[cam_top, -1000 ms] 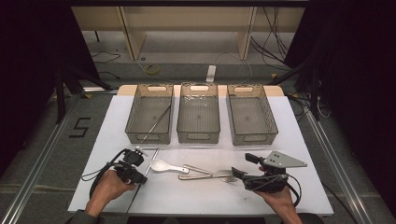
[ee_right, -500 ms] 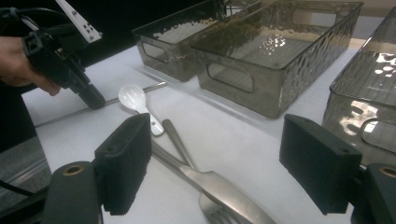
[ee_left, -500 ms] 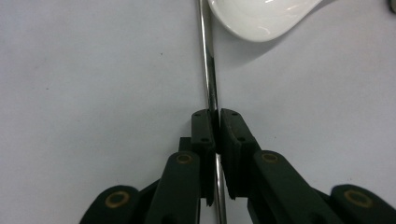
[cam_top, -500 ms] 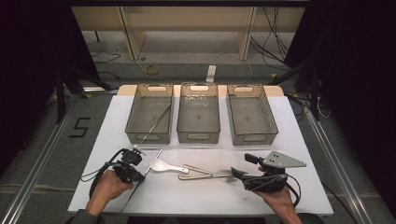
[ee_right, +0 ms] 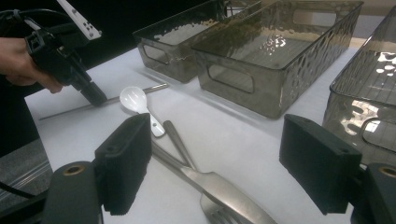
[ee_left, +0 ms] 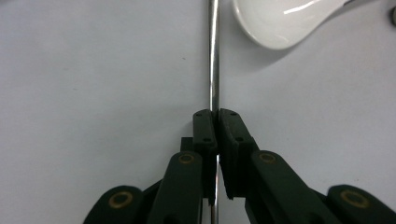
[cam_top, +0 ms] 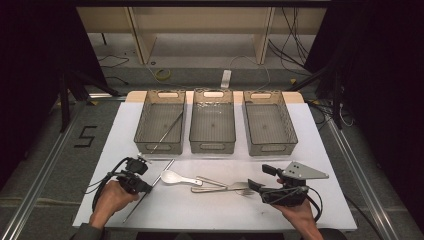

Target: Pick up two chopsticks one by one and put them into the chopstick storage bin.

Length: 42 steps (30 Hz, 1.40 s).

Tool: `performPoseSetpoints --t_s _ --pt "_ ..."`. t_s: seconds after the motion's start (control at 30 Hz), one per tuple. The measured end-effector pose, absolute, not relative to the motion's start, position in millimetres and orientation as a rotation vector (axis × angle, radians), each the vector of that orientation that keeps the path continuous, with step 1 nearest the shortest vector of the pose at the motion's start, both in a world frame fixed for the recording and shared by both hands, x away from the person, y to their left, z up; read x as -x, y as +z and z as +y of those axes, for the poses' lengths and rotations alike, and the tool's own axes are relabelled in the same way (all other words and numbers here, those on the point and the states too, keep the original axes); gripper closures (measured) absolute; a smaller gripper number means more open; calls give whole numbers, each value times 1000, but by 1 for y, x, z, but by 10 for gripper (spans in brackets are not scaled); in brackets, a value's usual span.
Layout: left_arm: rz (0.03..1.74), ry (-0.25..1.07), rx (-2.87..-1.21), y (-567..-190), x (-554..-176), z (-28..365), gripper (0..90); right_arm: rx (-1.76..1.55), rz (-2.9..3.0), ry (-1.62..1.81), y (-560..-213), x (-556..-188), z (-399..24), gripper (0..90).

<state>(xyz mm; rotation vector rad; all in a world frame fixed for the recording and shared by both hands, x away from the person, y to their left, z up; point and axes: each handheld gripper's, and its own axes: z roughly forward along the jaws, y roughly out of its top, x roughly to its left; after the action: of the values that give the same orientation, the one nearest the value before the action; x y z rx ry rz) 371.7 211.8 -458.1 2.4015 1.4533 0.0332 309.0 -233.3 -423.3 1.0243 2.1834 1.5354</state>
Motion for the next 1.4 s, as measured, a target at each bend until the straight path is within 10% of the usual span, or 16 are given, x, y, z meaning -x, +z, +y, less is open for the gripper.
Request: performPoseSetpoints --t_s 1.4 --pt "1275 214 -2159 -367 -389 232 857 -1049 2175 1520 -426 -311 -235 263"
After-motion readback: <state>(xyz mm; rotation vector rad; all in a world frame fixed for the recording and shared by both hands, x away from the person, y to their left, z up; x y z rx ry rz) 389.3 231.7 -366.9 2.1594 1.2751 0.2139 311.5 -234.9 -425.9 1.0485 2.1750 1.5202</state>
